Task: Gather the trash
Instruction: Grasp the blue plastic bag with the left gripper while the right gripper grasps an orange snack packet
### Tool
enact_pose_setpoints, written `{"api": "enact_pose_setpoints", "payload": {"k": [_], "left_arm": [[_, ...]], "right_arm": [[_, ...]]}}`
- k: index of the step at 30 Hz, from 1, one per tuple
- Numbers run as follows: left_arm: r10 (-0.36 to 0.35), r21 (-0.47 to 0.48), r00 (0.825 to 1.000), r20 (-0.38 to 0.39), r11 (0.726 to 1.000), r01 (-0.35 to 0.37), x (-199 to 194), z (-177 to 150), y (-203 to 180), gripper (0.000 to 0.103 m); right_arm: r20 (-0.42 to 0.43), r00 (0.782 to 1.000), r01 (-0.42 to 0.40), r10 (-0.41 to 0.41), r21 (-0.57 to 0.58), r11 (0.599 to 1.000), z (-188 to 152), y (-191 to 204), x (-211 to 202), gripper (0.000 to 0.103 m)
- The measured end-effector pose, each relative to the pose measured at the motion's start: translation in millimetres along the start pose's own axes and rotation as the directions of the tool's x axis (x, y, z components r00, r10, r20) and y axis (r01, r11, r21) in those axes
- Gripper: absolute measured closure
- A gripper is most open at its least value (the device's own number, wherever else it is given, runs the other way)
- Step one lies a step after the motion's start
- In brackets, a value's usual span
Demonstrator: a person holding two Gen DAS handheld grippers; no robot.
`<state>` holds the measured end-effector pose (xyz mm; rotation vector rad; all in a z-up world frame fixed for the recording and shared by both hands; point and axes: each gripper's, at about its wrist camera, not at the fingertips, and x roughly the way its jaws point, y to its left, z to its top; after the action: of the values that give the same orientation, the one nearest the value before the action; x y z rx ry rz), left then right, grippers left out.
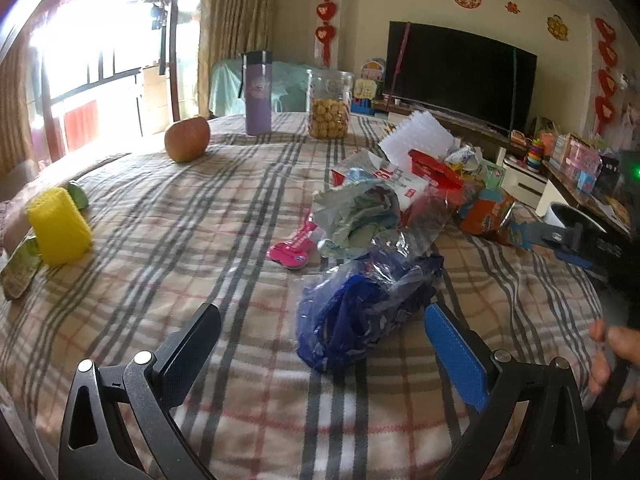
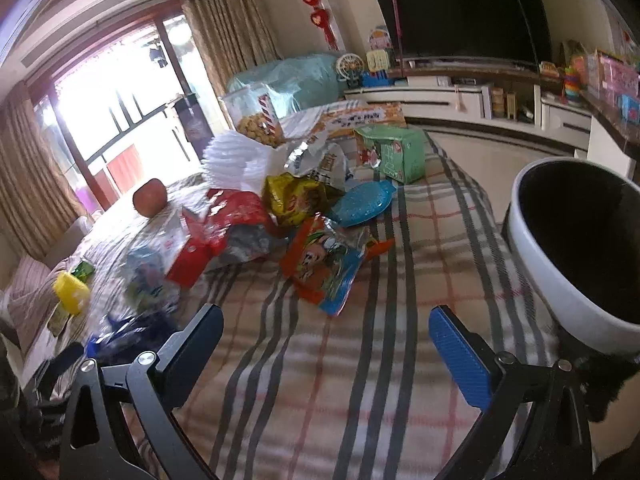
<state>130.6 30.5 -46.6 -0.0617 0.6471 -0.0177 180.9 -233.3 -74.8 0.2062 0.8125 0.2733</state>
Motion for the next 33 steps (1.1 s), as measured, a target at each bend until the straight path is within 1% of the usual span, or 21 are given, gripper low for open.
{"api": "enact_pose_setpoints", "payload": {"k": [1, 3, 5, 7, 8, 9, 10, 12, 13, 14, 15, 16, 17, 18, 21, 26, 28, 29, 31, 32, 33], "left_arm": [[-0.008, 0.005, 1.0, -0.003, 1.0, 0.008, 2, 0, -1, 0.005], [-0.027, 0.01, 1.0, -0.005, 1.0, 0.027, 7, 1, -2, 0.012], [-0.039, 0.018, 0.999, -0.012, 0.999, 0.039, 11, 3, -3, 0.016], [-0.052, 0.021, 0.998, -0.022, 0.998, 0.052, 15, 4, -5, 0.026], [-0.063, 0.023, 0.997, -0.033, 0.998, 0.064, 17, 3, -6, 0.036], [-0.07, 0.024, 0.997, -0.042, 0.997, 0.071, 19, 4, -7, 0.043], [-0.078, 0.025, 0.996, -0.049, 0.997, 0.08, 20, 4, -8, 0.046], [-0.091, 0.035, 0.995, -0.047, 0.995, 0.093, 18, 4, -12, 0.058], [-0.1, 0.041, 0.994, -0.046, 0.994, 0.102, 17, 5, -15, 0.06], [-0.109, 0.045, 0.993, -0.046, 0.993, 0.111, 16, 7, -17, 0.065], [-0.119, 0.051, 0.992, -0.047, 0.991, 0.121, 15, 7, -21, 0.067], [-0.126, 0.057, 0.991, -0.045, 0.99, 0.129, 15, 8, -24, 0.068], [-0.135, 0.07, 0.99, -0.042, 0.988, 0.137, 14, 9, -29, 0.07], [-0.139, 0.081, 0.989, -0.04, 0.987, 0.142, 14, 10, -33, 0.073], [-0.148, 0.121, 0.988, -0.033, 0.981, 0.151, 13, 11, -49, 0.075], [-0.158, 0.123, 0.987, -0.036, 0.979, 0.161, 18, 19, -58, 0.076], [-0.158, 0.101, 0.987, -0.036, 0.982, 0.161, 19, 22, -55, 0.076], [-0.154, 0.094, 0.987, -0.036, 0.983, 0.157, 21, 24, -54, 0.076], [-0.14, 0.086, 0.99, -0.035, 0.986, 0.142, 21, 24, -51, 0.076], [-0.134, 0.086, 0.99, -0.036, 0.987, 0.137, 24, 25, -52, 0.076], [-0.13, 0.085, 0.991, -0.037, 0.988, 0.132, 25, 25, -53, 0.076]], "right_arm": [[-0.015, 1.0, 0.007, -0.007, 0.009, 1.0, 1, -2, 5, 0.001], [-0.05, 0.999, -0.005, 0.007, 0.04, 0.999, 6, -6, 14, 0.001], [-0.051, 0.999, -0.013, 0.015, 0.045, 0.999, 11, -7, 18, 0.003], [-0.056, 0.998, -0.013, 0.015, 0.043, 0.999, 15, -7, 21, 0.006], [-0.065, 0.998, -0.016, 0.019, 0.045, 0.999, 16, -8, 24, 0.01], [-0.073, 0.997, -0.015, 0.019, 0.046, 0.999, 17, -8, 26, 0.021], [-0.083, 0.996, -0.013, 0.017, 0.044, 0.999, 17, -8, 28, 0.029], [-0.096, 0.995, -0.02, 0.024, 0.047, 0.999, 15, -9, 31, 0.062], [-0.095, 0.995, -0.026, 0.031, 0.048, 0.999, 14, -9, 30, 0.068], [-0.093, 0.995, -0.036, 0.04, 0.045, 0.998, 13, -10, 27, 0.077], [-0.09, 0.995, -0.05, 0.053, 0.042, 0.998, 12, -11, 24, 0.093], [-0.087, 0.994, -0.06, 0.064, 0.044, 0.997, 11, -11, 22, 0.098], [-0.084, 0.994, -0.072, 0.076, 0.047, 0.996, 9, -12, 19, 0.099], [-0.076, 0.993, -0.083, 0.087, 0.05, 0.995, 8, -14, 14, 0.099], [-0.054, 0.994, -0.094, 0.096, 0.048, 0.994, 4, -18, 0, 0.102], [-0.024, 0.994, -0.107, 0.109, 0.06, 0.992, 3, -29, -19, 0.103], [-0.032, 0.99, -0.133, 0.136, 0.089, 0.987, 5, -33, -18, 0.095], [-0.046, 0.988, -0.14, 0.145, 0.103, 0.985, 6, -35, -15, 0.09], [-0.058, 0.988, -0.139, 0.146, 0.11, 0.984, 10, -35, -7, 0.066], [-0.055, 0.987, -0.144, 0.151, 0.106, 0.984, 13, -33, -3, 0.042], [-0.053, 0.986, -0.153, 0.159, 0.102, 0.983, 14, -30, 1, 0.027]]}}
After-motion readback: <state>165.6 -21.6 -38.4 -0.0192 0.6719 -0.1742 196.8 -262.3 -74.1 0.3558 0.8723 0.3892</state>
